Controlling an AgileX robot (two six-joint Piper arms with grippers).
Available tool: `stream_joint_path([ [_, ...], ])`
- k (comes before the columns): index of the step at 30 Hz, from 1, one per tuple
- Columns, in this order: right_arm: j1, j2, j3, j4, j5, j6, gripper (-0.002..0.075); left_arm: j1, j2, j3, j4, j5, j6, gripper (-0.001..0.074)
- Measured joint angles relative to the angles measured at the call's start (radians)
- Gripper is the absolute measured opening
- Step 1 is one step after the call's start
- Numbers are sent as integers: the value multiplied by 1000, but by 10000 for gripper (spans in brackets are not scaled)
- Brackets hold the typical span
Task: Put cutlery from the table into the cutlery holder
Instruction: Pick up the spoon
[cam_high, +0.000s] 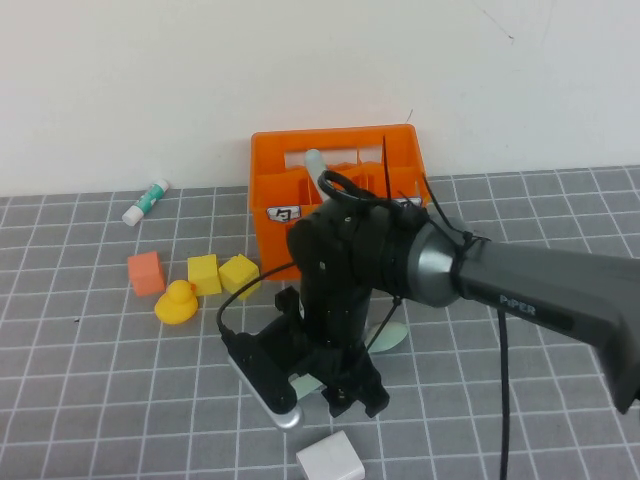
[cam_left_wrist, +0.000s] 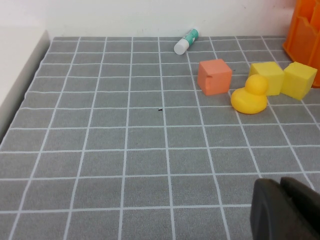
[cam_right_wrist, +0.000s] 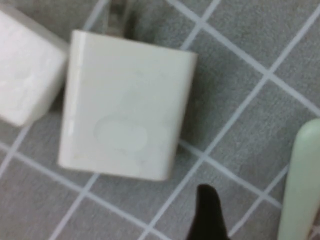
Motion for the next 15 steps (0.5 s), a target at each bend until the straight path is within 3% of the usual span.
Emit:
stream_joint_path([
  [15,-16,160,-244,4,133,185,465,0,0,0,0,0,-2,-1],
])
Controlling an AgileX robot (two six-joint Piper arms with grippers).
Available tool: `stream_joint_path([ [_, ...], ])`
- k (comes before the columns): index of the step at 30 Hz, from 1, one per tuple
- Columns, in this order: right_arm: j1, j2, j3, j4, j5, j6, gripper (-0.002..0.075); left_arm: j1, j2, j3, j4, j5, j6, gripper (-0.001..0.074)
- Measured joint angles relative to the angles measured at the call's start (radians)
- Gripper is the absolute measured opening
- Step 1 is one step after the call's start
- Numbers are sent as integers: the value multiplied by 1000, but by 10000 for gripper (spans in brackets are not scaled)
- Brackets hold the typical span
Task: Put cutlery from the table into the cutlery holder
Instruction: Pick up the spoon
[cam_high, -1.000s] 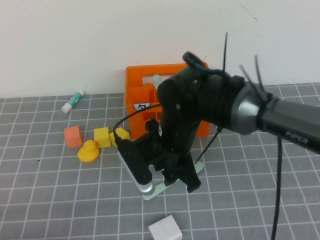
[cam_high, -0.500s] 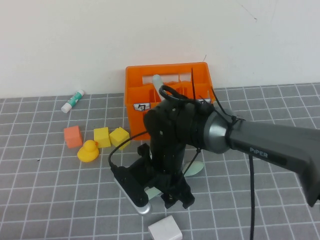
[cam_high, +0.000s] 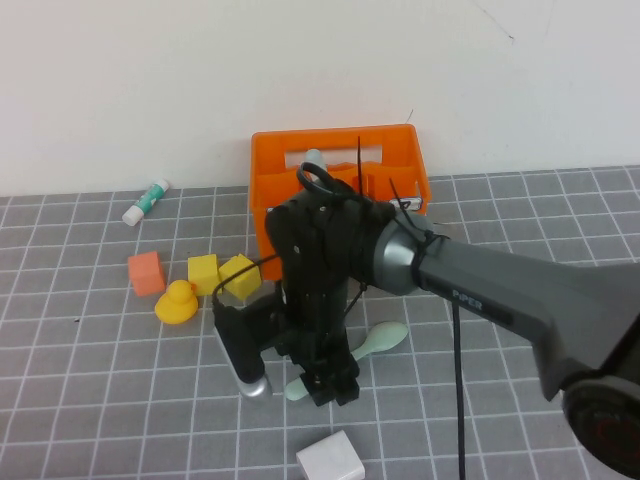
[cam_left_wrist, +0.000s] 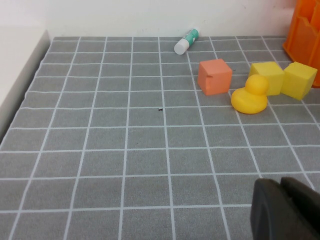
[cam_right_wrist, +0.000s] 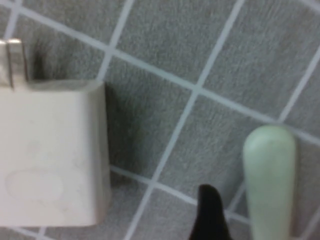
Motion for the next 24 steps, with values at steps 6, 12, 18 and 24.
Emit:
stream_joint_path([
  [6,-8,36,-13,4,44,13,410,0,0,0,0,0,0,-1],
  [12,-8,42,-17,6,13,56,335,0,0,0,0,0,0,-1],
  [18,-10,47,-24,15,9,77,240,0,0,0,0,0,0,-1],
  [24,-10,47,-24,28,33,110,202,0,0,0,0,0,2,-1],
])
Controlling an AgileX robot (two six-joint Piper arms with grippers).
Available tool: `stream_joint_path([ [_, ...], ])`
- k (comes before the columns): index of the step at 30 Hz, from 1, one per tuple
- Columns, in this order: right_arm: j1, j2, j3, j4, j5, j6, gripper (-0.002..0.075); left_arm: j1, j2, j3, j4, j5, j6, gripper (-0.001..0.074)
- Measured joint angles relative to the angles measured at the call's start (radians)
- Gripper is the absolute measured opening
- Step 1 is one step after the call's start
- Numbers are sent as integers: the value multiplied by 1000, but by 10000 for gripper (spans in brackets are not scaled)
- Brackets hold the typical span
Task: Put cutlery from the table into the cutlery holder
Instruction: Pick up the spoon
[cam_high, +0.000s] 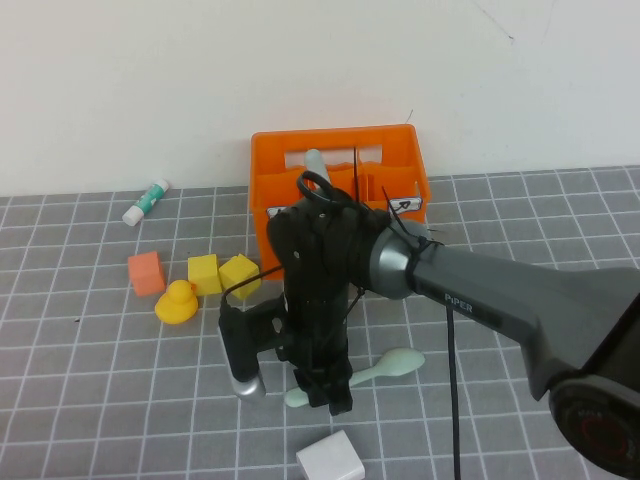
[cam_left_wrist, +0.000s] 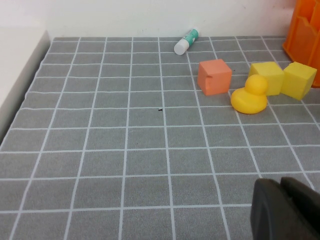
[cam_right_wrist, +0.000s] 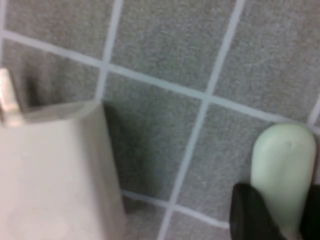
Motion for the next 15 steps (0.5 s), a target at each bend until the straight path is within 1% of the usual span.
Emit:
stream_joint_path([
  [7,0,-54,0,20,20,86,202,0,0,0,0,0,0,-1],
  [15,0,-164,0,70,29,238,202,0,0,0,0,0,0,-1],
])
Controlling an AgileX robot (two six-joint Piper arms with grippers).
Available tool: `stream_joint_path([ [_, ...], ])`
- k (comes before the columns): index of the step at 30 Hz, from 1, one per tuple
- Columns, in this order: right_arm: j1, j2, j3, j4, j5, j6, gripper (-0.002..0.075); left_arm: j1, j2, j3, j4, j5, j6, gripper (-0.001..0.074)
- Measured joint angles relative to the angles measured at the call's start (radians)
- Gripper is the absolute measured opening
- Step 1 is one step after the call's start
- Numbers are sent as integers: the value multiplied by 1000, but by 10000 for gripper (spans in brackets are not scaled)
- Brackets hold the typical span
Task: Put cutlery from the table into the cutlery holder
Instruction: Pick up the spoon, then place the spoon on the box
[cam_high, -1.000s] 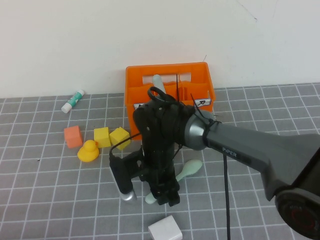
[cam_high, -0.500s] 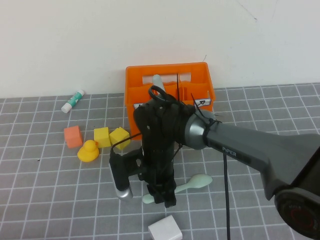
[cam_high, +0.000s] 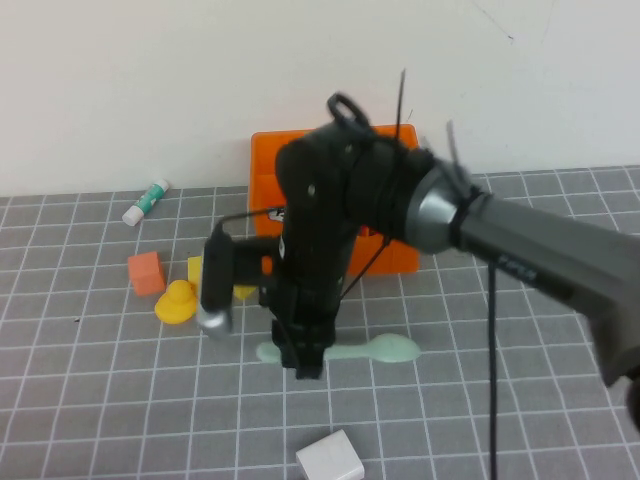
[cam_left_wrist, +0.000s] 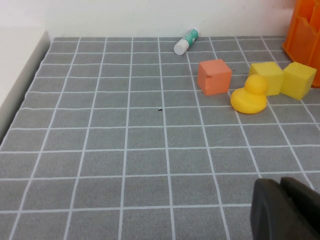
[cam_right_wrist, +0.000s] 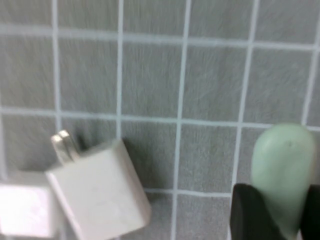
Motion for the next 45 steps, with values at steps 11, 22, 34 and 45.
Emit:
stream_joint_path([
  [11,0,-142,0,248,-203,99,201,0,0,0,0,0,0,-1],
  [22,0,-183,0,330,-572,120,201,0,0,0,0,0,0,-1],
  [34,-15,-194,185,396,-1148,291,200,0,0,0,0,0,-4,-1],
  [45,-27,-202,367,332,-1657,380,200,0,0,0,0,0,-4,-1],
])
